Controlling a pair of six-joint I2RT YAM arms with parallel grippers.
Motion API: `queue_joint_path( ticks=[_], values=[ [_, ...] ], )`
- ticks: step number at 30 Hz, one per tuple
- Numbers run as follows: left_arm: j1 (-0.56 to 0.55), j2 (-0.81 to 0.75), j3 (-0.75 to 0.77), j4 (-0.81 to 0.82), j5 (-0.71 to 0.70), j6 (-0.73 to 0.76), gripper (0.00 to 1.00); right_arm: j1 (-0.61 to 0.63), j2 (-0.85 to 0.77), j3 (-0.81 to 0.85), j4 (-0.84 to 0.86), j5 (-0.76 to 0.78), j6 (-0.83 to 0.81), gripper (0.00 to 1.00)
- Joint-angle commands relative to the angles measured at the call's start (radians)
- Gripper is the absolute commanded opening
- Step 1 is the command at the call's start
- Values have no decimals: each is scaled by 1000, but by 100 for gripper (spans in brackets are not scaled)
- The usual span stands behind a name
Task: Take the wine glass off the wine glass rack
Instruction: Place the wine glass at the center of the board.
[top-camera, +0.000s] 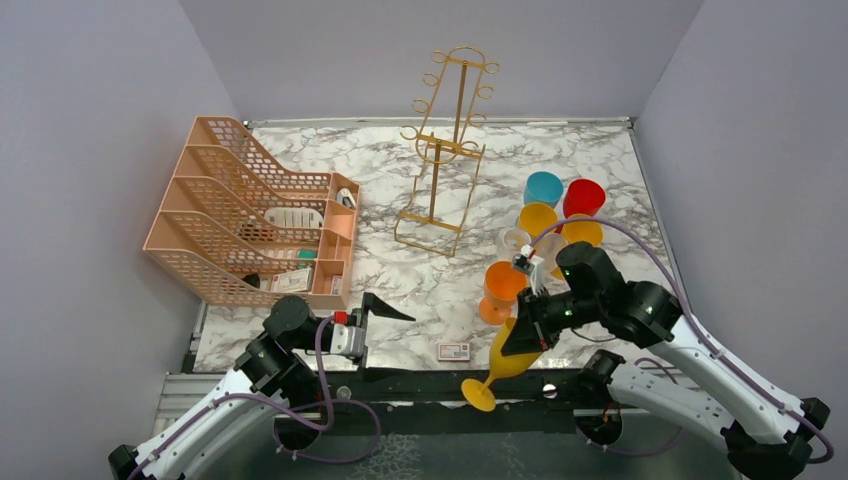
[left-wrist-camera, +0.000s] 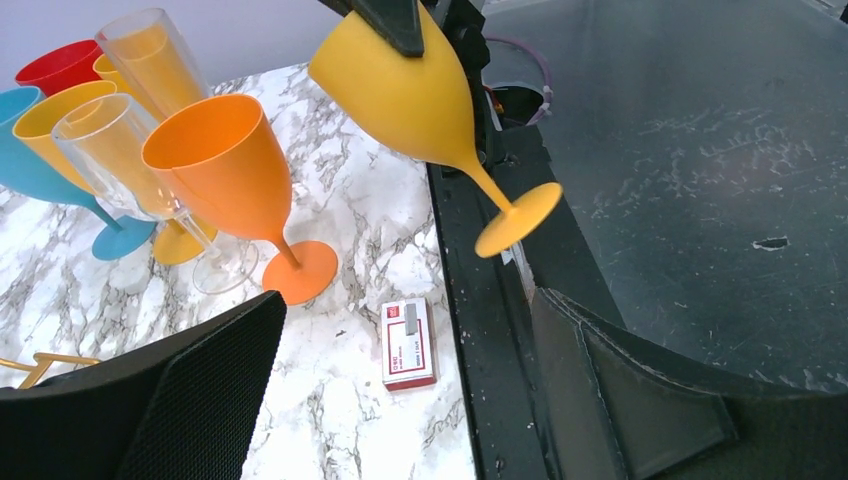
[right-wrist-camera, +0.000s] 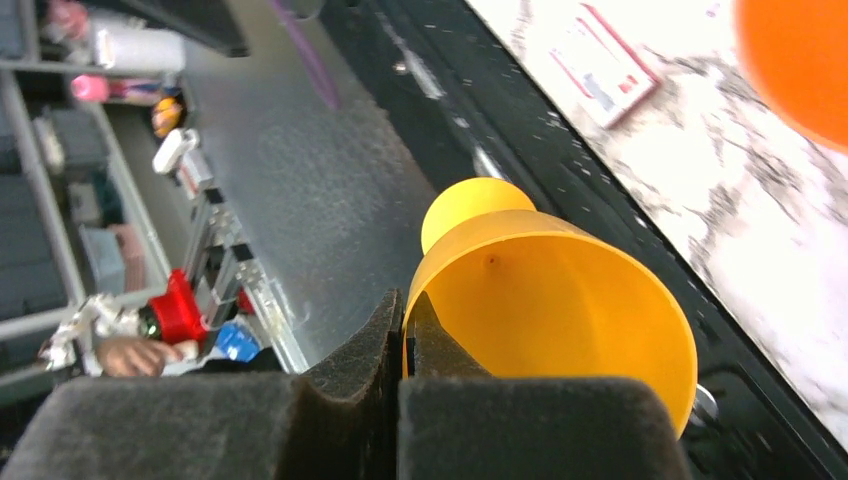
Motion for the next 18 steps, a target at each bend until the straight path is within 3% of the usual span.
queue_joint_path(
  ticks=[1, 9, 18],
  values=[
    [1, 1, -8, 5, -18, -8, 99, 4, -21, 57, -166, 210, 34, 1],
    [2, -2, -11, 8, -34, -12, 99, 5, 7, 139, -290, 668, 133, 1],
    [1, -10, -13, 10, -66, -26, 99, 5, 6, 96, -132, 903, 201, 1]
  ],
)
